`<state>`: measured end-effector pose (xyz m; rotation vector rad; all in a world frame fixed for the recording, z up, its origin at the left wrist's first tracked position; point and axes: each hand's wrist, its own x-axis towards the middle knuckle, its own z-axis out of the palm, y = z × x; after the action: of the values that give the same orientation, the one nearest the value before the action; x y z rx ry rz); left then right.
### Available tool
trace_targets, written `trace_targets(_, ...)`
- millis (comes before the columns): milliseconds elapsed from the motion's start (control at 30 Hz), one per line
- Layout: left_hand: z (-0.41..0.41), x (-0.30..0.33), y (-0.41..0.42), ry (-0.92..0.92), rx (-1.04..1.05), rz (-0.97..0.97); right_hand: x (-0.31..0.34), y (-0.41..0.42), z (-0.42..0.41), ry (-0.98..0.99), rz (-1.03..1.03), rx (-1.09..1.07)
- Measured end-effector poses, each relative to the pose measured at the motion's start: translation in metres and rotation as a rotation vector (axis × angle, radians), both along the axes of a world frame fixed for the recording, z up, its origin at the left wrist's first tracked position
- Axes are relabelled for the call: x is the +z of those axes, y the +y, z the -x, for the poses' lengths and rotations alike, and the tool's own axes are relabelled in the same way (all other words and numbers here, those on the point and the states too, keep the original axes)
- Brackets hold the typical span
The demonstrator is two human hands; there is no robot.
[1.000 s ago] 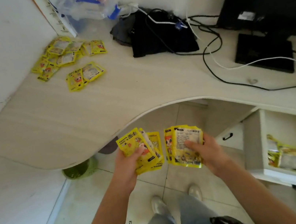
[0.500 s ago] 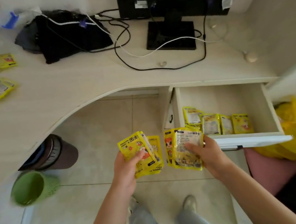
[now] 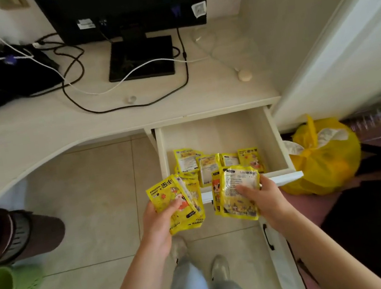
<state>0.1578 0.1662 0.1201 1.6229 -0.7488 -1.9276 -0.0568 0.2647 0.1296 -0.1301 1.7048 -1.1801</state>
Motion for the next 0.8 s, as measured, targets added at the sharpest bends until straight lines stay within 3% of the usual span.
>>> trace_targets(567,0.115,-0.073,-0.118,-0.156,-0.209,-0.099,-0.066,-0.103,0.080,-0.010,-0.196,-0.062)
trace_targets(800,0.145,-0.104,-0.145,-0.156,-0.192,-0.180,-0.102,-0.138,0.102,0.016,-0.285,-0.022)
